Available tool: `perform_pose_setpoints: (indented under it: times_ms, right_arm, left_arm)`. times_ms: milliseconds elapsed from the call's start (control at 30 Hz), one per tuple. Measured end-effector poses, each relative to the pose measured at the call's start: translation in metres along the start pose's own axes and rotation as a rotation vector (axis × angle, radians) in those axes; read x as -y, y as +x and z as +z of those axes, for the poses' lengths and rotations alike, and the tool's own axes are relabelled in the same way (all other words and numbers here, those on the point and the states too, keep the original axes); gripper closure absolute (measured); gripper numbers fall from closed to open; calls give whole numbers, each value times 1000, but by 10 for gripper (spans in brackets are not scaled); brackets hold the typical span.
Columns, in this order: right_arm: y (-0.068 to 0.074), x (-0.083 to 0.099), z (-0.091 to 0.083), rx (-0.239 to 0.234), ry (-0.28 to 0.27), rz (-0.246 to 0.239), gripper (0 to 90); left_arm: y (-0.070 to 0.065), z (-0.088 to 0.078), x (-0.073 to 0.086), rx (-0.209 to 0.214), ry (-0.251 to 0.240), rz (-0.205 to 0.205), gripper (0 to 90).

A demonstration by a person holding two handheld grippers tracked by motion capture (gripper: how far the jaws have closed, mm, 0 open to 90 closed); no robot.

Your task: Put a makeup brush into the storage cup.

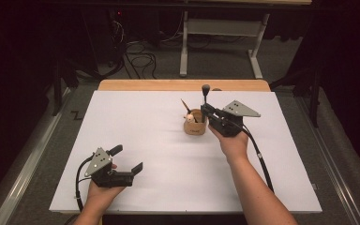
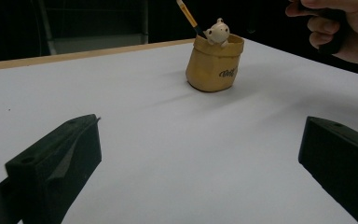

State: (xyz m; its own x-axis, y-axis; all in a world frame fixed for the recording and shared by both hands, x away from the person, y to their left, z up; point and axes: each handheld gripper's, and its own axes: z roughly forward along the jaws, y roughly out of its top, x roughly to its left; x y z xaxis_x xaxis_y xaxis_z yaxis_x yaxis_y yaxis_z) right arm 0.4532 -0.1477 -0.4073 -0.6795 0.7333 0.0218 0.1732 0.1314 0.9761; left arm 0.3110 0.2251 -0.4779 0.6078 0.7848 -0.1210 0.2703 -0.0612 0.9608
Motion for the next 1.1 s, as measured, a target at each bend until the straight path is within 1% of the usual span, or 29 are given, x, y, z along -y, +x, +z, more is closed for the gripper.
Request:
perform_pose_setpoints:
  times_ms: [33,67,100,167,233,433,600,667,767,800,900,933,1100]
  right_arm:
    - [0,0,2,-5,3,1,806]
    - [0,0,3,-3,-2,-9,806]
    - [1,0,4,-2,7,-2,805]
    - [0,0,8,1,0,-4,806]
    - [-1,0,10,3,7,4,806]
    - [-5,5,18,12,25,8,806]
    - [-6,9,20,19,40,16,806]
    - [-7,10,21,29,41,10,806]
    - [-8,11,22,28,44,6,806]
    - [-8,11,22,33,46,-1,806]
    - [-9,13,24,31,49,6,805]
    - [-9,14,25,37,53,0,805]
    - [-10,18,27,35,72,17,805]
  left_arm:
    - [0,0,0,1,0,-1,1]
    - [0,0,0,1,1,0,1]
    - [0,-1,0,1,1,0,1]
    - [0,-1,0,2,1,-2,1]
    - [0,-1,0,3,-1,-2,1]
    - [1,-2,0,1,-2,-4,1]
    - [1,-1,0,0,0,-3,1]
    - [1,-2,0,1,-2,-3,1]
    - [1,-2,0,0,-5,-8,1]
    - [1,-2,0,0,-5,-6,1]
    - [1,-2,0,1,-6,-5,1]
    - [1,-2,0,1,-6,-6,1]
    - [1,-3,0,1,-7,-6,1]
